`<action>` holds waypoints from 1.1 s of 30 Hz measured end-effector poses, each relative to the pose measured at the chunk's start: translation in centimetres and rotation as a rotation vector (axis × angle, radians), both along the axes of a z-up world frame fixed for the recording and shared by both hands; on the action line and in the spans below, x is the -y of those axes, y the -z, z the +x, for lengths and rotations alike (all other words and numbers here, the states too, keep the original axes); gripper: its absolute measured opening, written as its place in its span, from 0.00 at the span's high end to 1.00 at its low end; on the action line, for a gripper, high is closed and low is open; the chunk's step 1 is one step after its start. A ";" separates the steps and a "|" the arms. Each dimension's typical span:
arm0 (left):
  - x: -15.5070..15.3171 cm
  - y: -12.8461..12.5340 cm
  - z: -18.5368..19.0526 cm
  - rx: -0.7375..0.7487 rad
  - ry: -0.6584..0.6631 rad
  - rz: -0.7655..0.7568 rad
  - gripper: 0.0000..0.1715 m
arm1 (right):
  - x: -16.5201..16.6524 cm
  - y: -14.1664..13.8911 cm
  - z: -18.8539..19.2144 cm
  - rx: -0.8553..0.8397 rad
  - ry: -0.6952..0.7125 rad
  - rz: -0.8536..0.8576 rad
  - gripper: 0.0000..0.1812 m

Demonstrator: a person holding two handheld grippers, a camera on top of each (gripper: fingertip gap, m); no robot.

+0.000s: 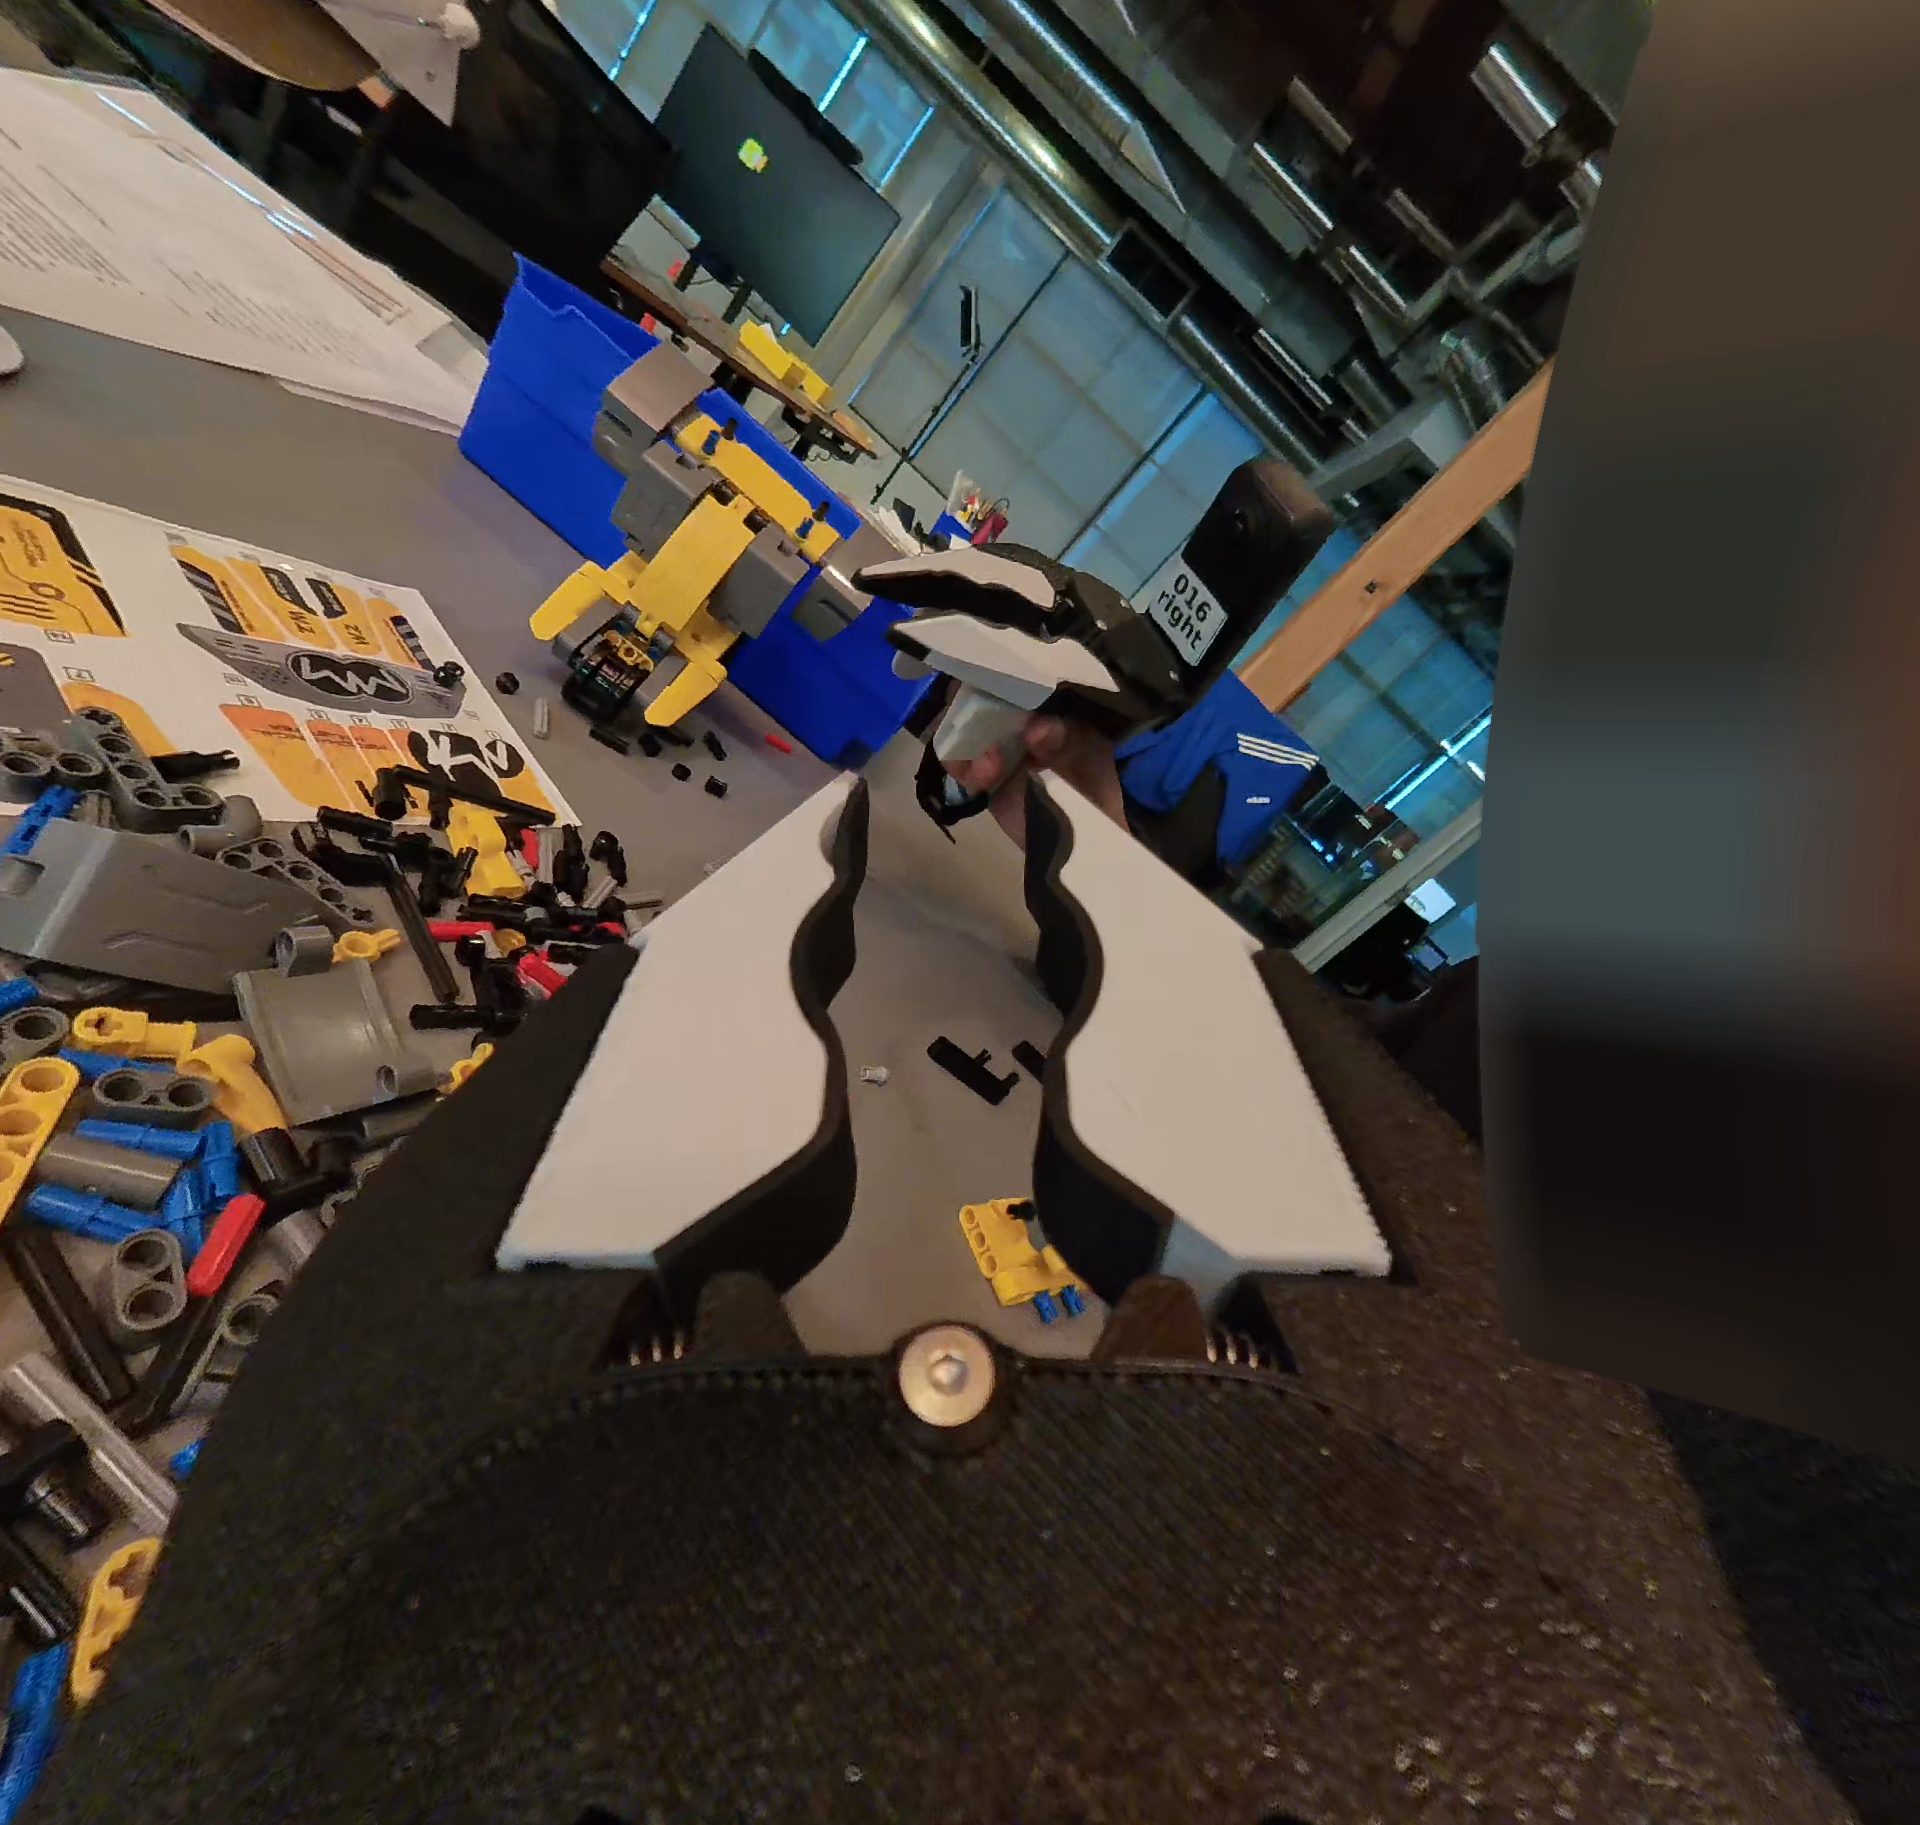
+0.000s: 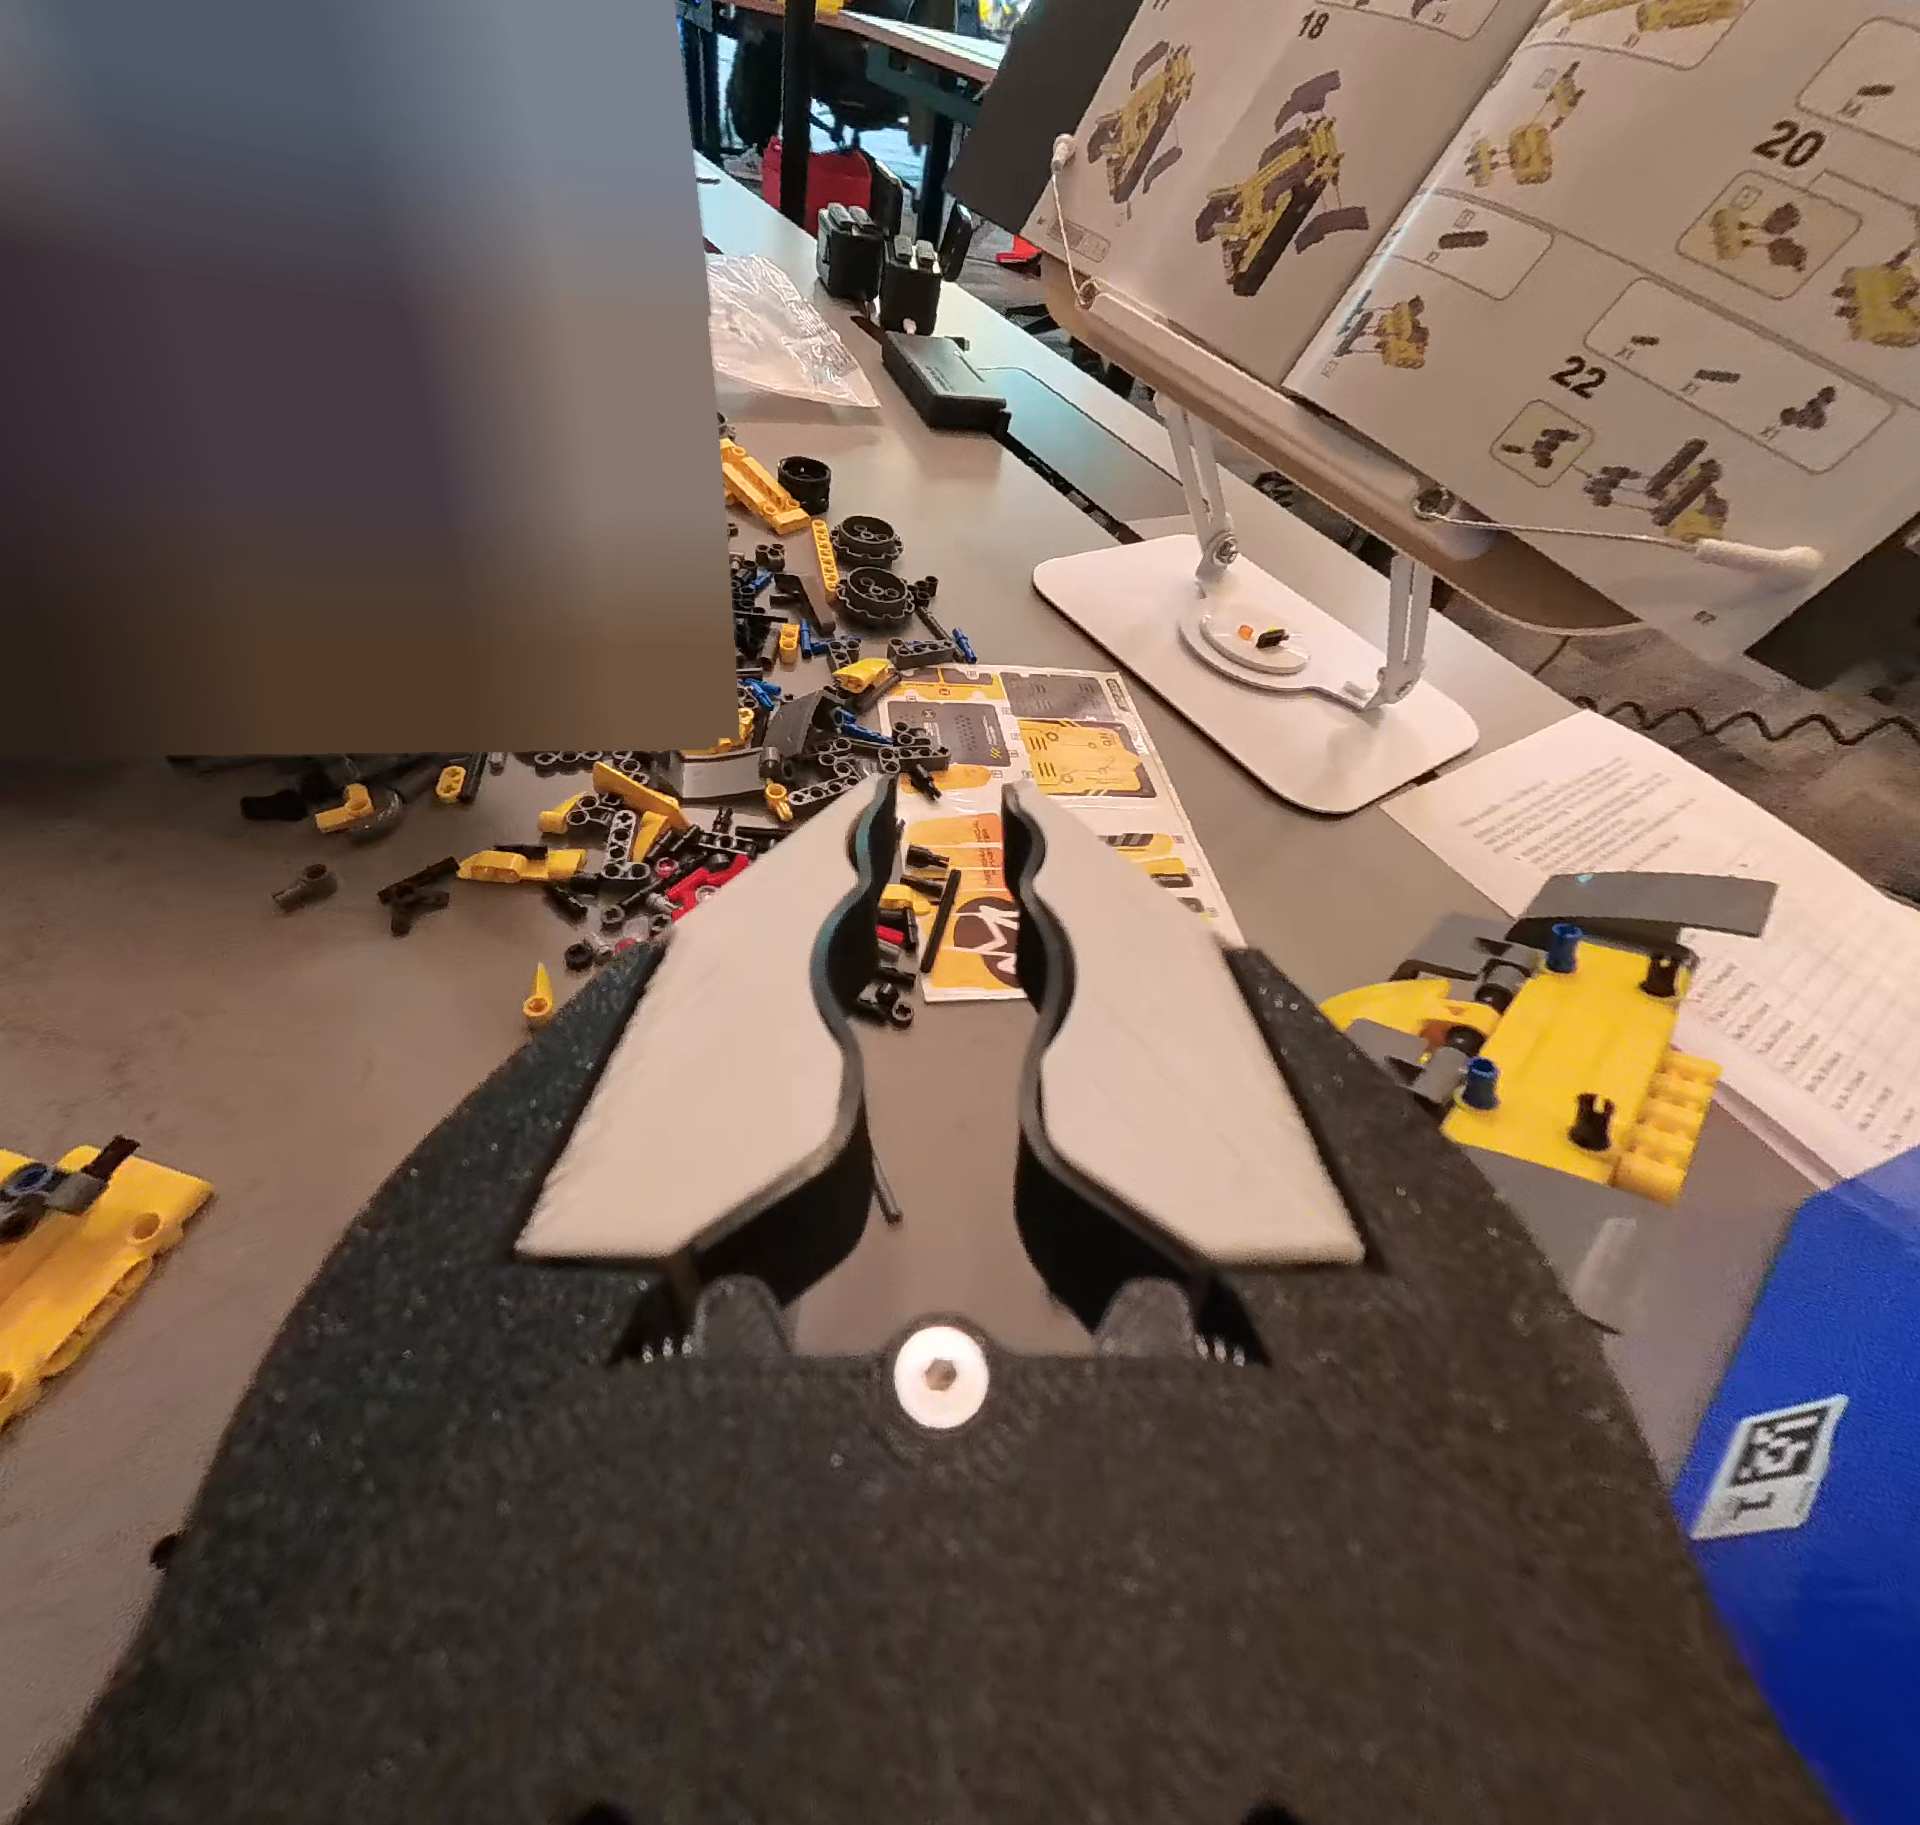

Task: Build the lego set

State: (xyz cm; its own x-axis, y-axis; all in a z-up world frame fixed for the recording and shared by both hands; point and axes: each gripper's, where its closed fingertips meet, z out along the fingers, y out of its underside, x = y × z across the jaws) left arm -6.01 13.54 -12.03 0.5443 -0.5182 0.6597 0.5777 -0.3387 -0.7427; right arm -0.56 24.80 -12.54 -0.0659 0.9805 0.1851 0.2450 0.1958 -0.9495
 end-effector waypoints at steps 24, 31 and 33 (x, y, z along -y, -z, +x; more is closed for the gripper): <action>-0.6 11.6 2.0 -0.919 -0.007 -0.396 0.99 | 4.7 9.5 -0.9 0.417 -0.193 0.020 0.97; -0.6 12.2 1.8 -0.946 0.001 -0.417 0.91 | 4.7 10.0 -0.9 0.442 -0.189 0.043 0.97; -0.5 12.3 2.2 -0.934 0.022 -0.416 0.92 | 4.8 10.0 -0.9 0.444 -0.188 0.052 0.97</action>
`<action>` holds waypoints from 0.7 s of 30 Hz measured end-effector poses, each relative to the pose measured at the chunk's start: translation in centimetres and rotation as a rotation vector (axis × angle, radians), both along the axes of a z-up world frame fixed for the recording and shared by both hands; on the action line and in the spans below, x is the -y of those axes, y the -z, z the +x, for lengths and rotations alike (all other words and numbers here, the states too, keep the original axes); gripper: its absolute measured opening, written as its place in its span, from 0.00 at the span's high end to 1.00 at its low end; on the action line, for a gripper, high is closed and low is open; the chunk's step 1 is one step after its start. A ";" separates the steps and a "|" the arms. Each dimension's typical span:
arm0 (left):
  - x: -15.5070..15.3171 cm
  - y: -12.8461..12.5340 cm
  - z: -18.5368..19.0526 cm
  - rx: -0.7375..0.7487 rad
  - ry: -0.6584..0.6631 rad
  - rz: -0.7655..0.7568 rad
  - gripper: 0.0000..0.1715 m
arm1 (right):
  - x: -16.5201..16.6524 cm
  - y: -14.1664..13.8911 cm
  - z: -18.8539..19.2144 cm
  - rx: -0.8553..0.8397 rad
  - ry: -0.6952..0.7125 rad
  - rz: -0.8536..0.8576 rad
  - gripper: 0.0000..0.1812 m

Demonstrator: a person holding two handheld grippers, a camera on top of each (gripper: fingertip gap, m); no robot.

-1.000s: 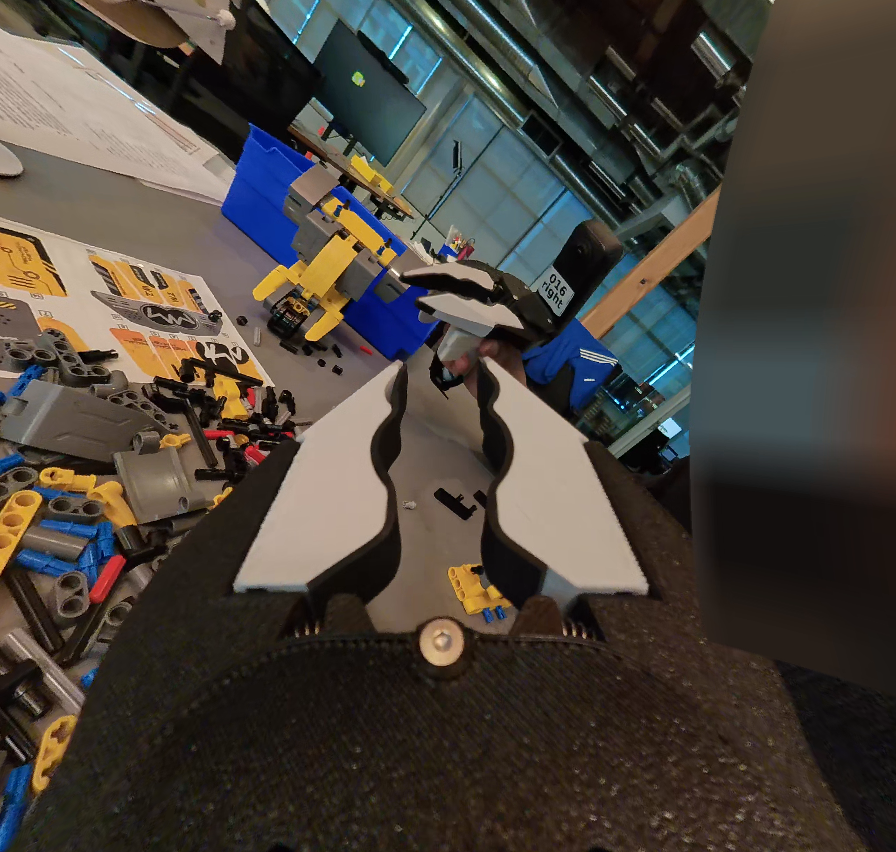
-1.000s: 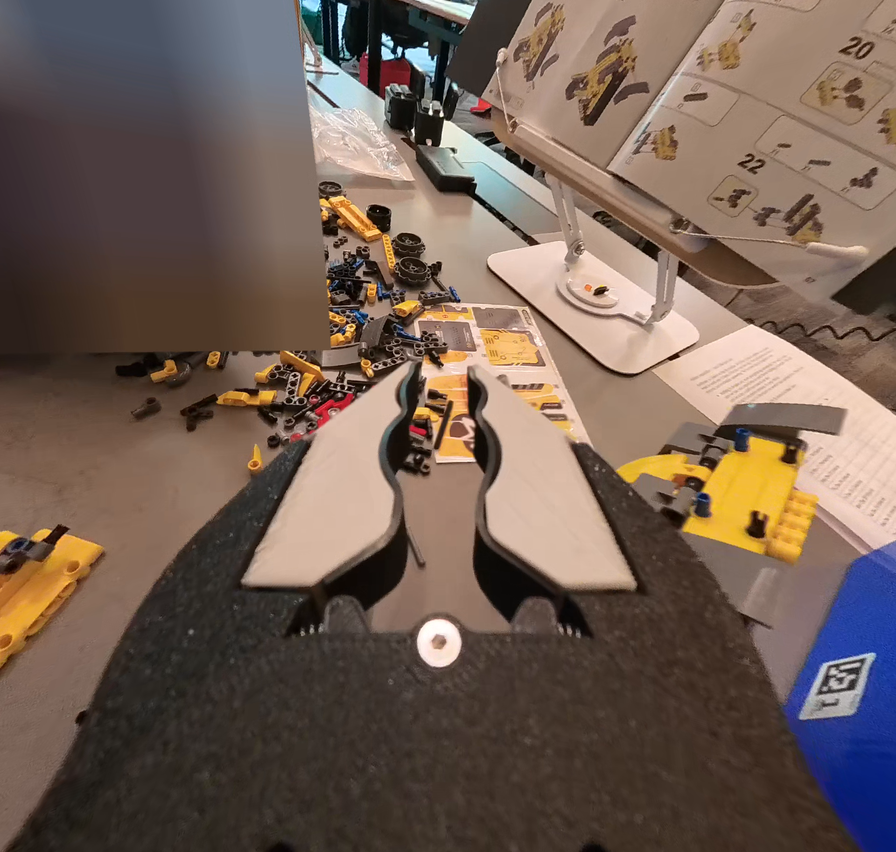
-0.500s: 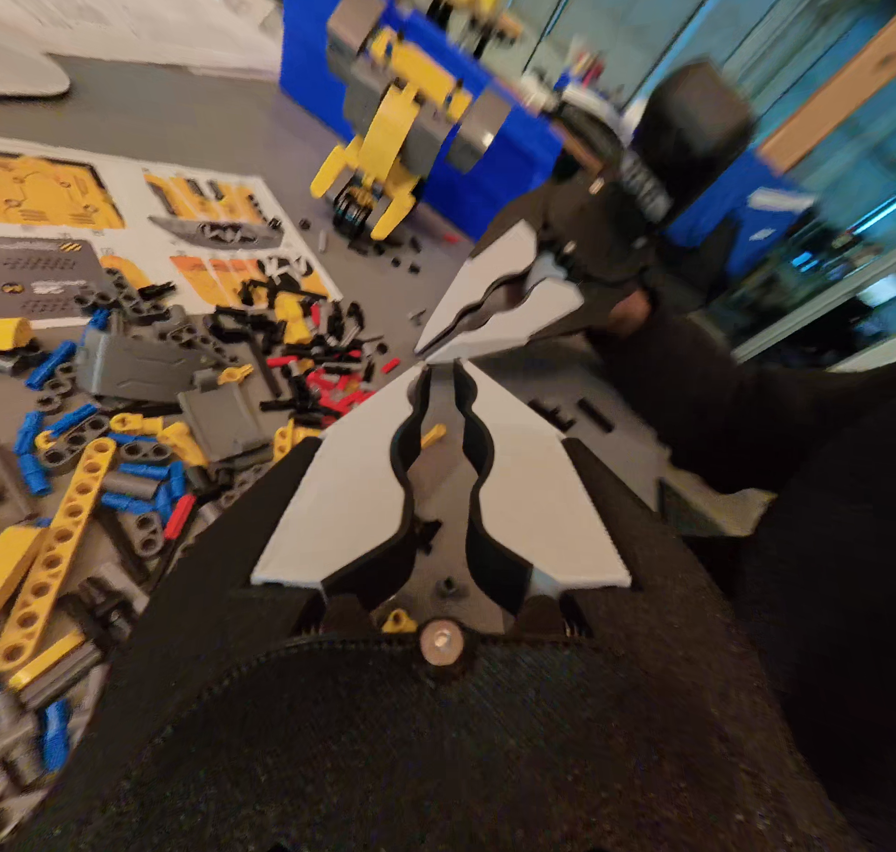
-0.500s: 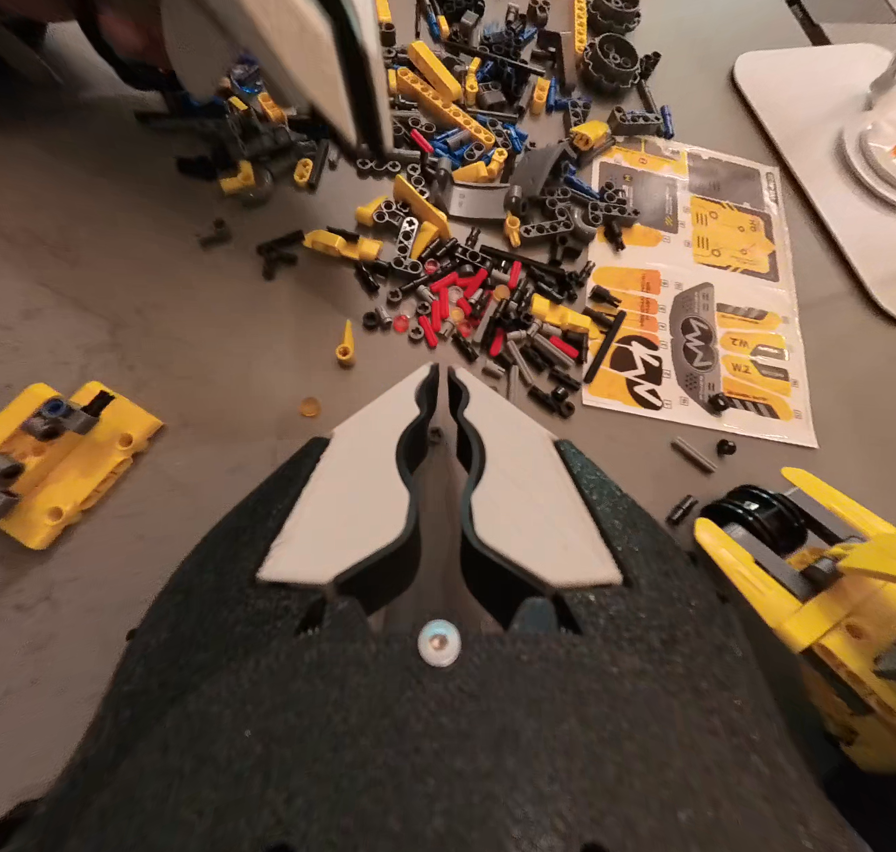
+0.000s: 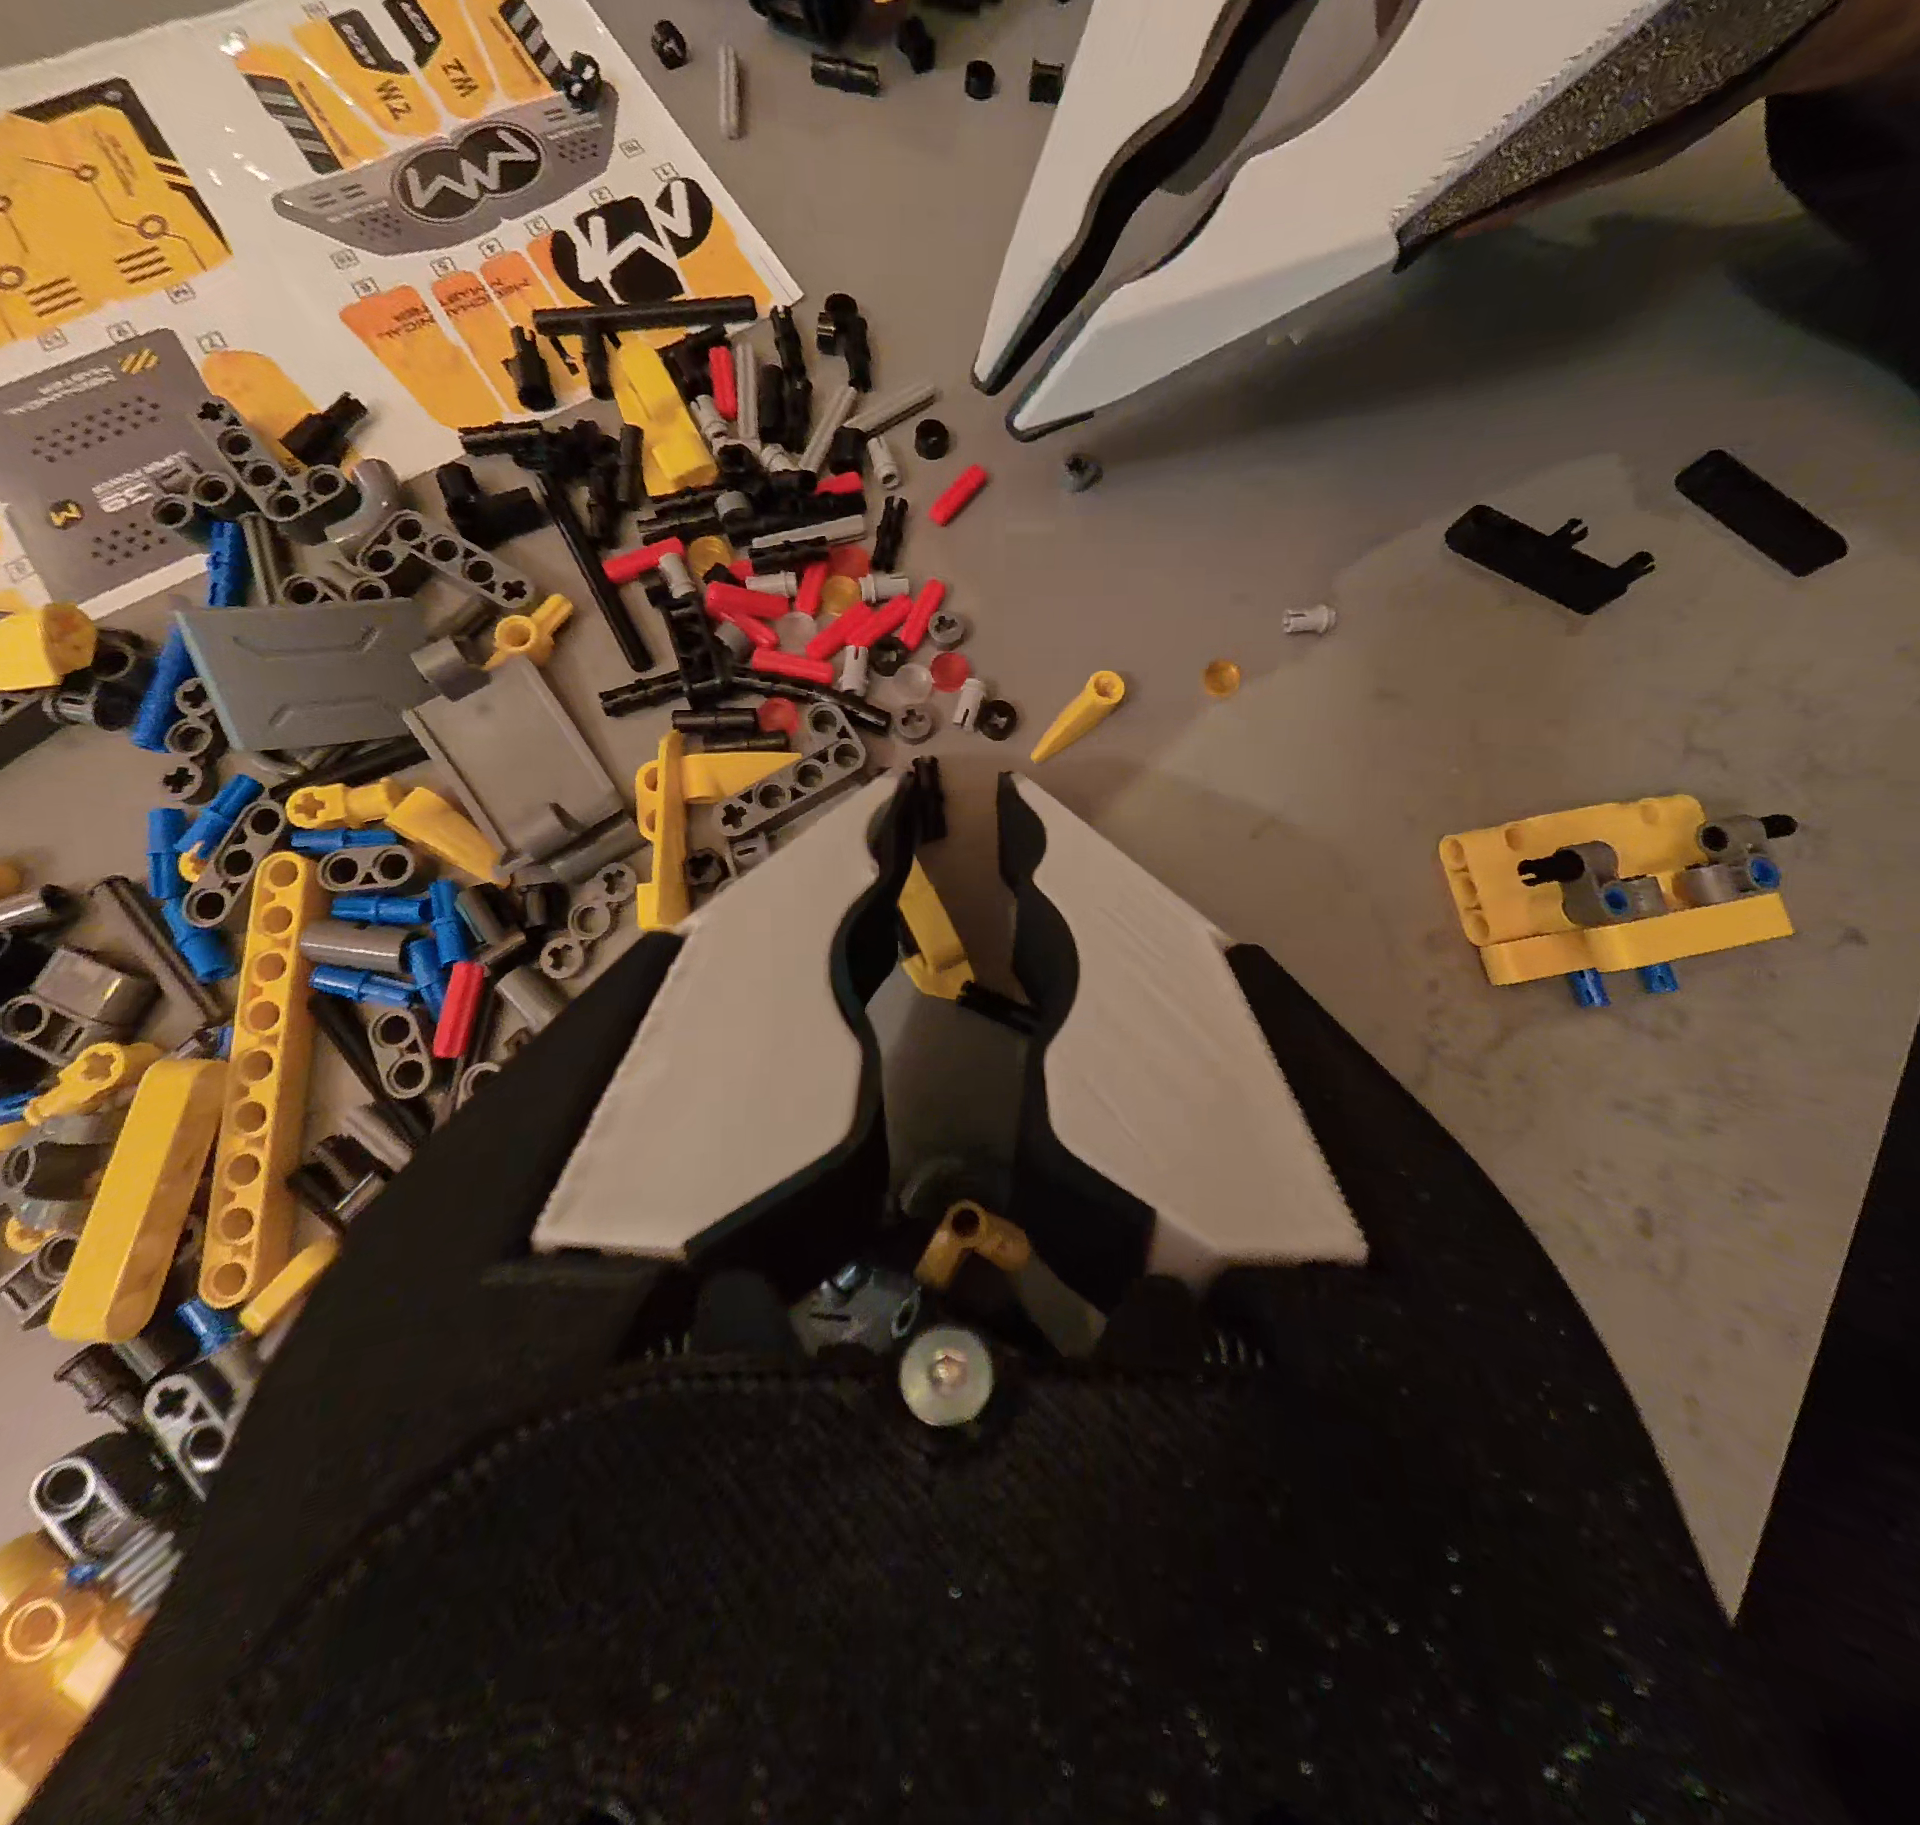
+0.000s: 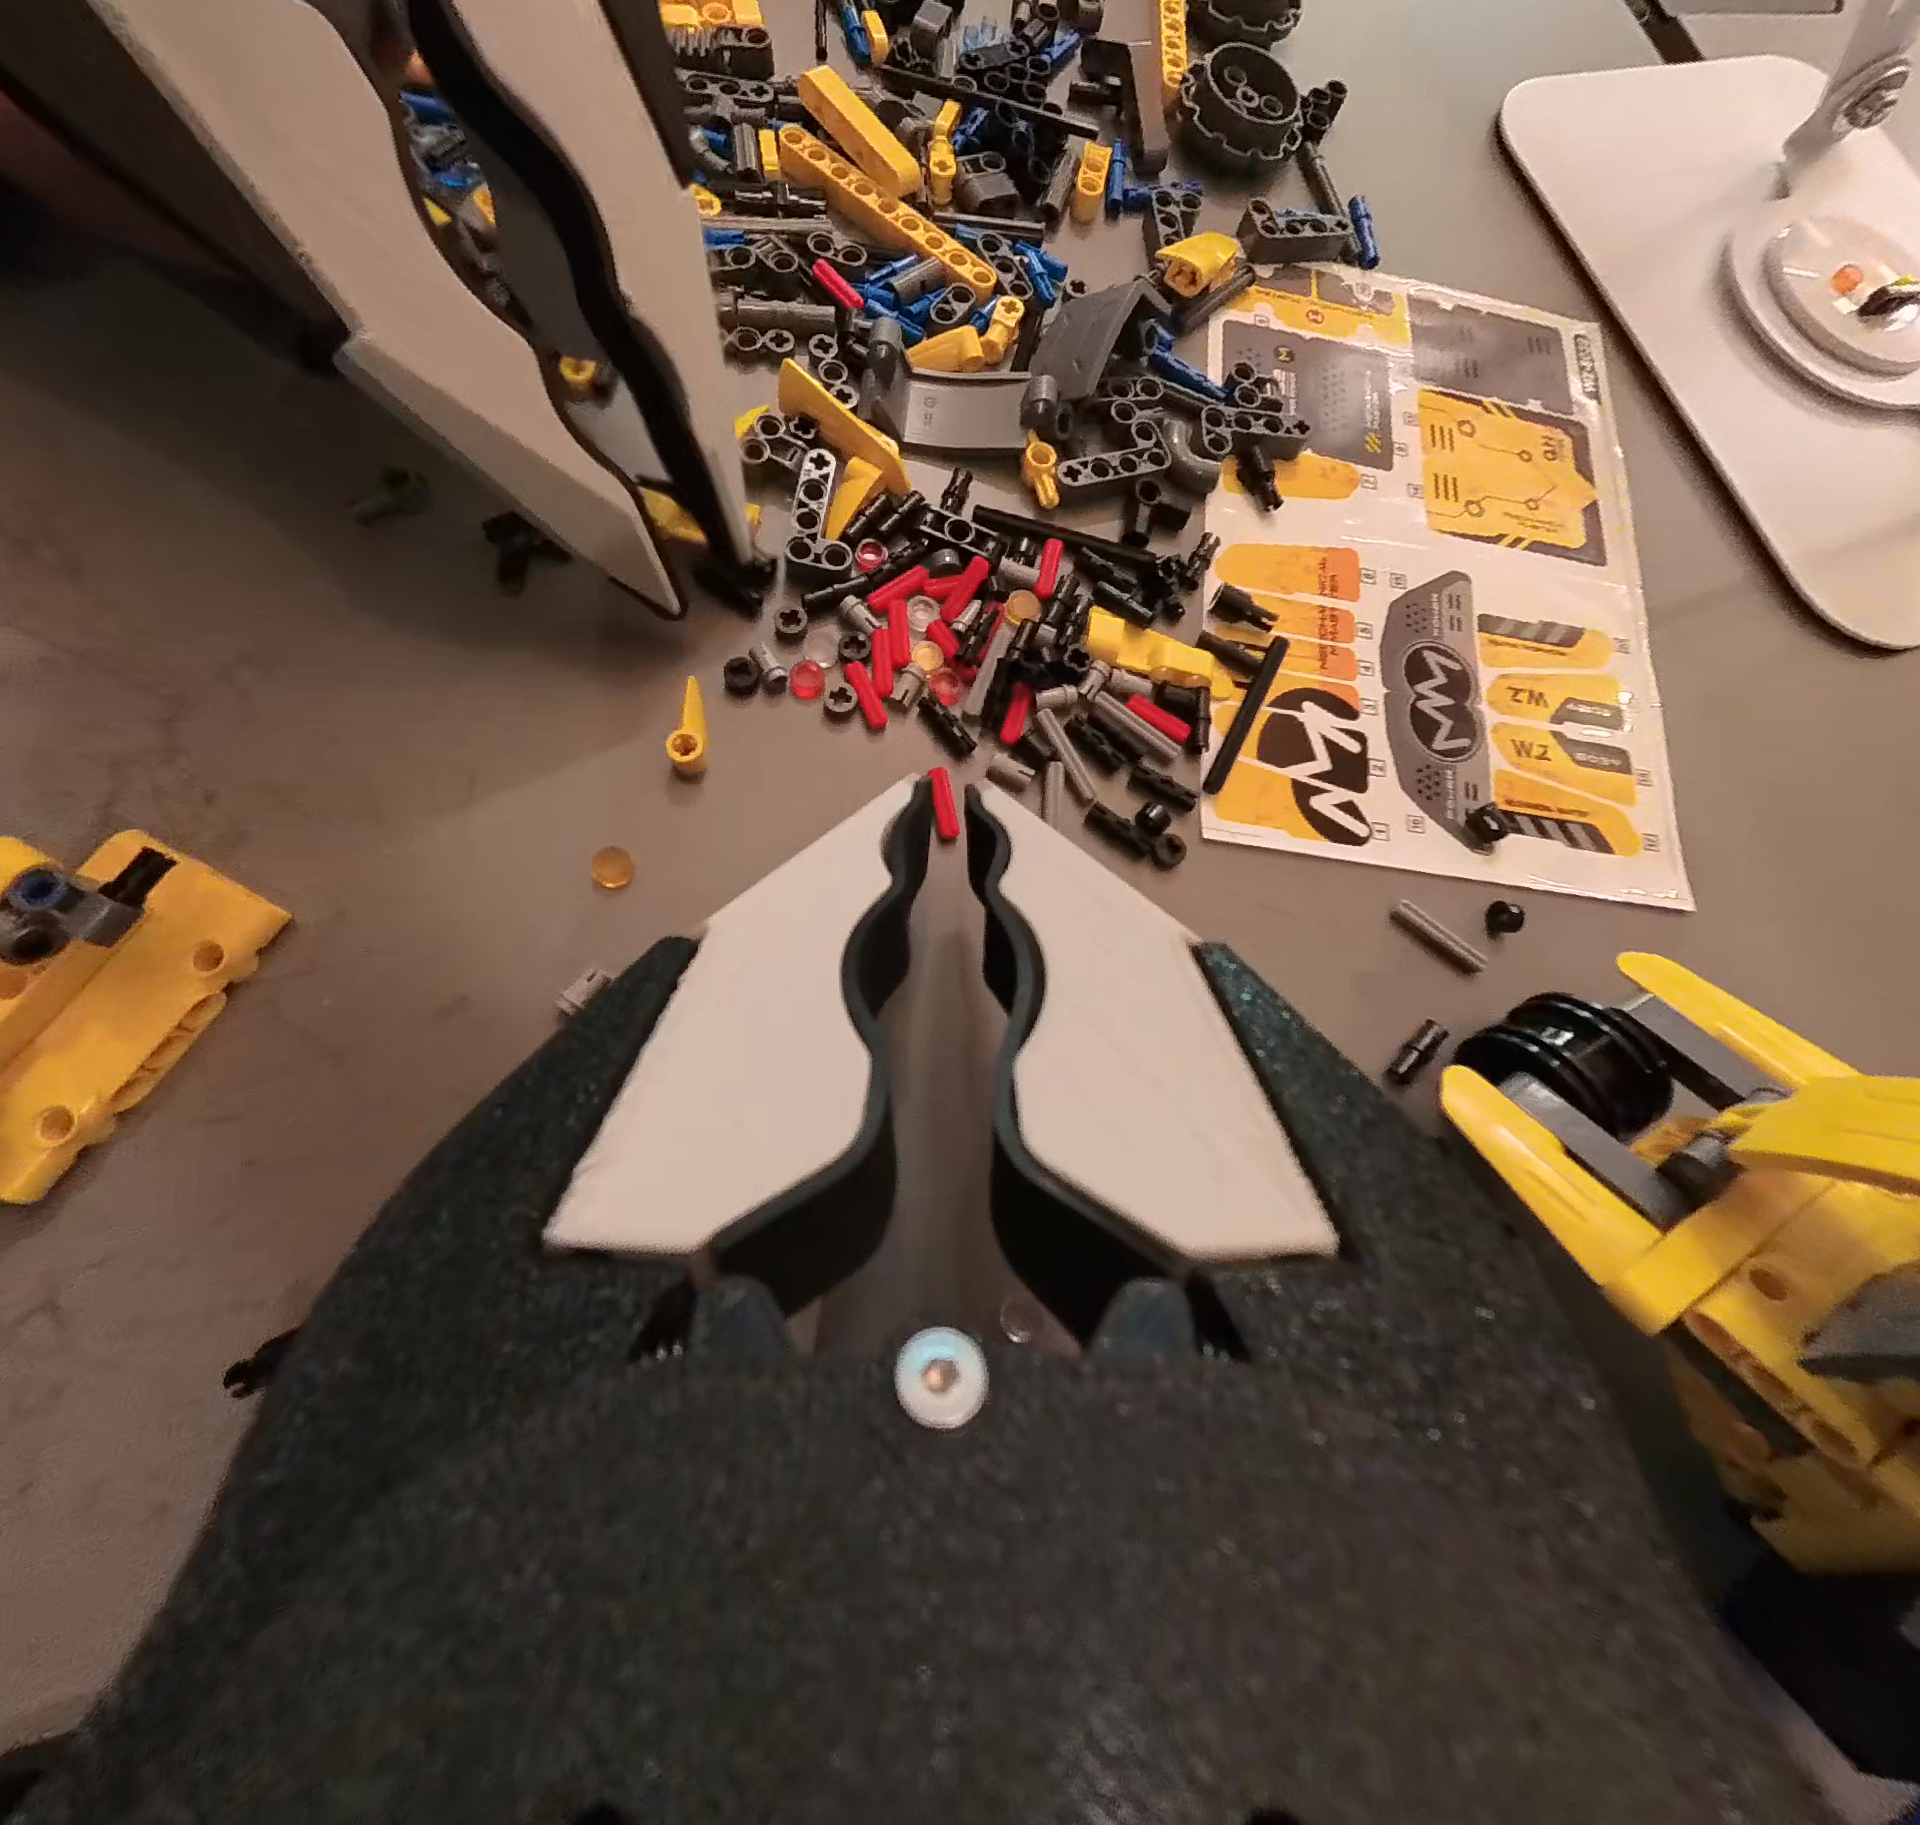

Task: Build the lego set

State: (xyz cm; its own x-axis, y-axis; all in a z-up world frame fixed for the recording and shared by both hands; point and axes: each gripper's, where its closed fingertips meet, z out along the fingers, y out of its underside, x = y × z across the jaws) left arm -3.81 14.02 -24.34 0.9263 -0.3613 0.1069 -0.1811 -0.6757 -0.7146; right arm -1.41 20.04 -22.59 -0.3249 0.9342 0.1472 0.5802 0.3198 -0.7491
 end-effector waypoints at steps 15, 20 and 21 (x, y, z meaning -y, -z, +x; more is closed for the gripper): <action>-0.3 -3.1 1.3 -0.052 0.071 0.188 0.98 | 2.3 -2.9 -0.6 -0.090 -0.010 -0.316 0.95; -0.5 -5.5 1.4 -0.129 0.078 0.340 0.98 | 4.7 -6.8 0.0 -0.106 -0.100 -0.921 0.88; -0.4 -6.0 1.6 -0.126 0.087 0.366 0.98 | 4.8 -7.6 0.1 -0.115 -0.109 -1.019 0.88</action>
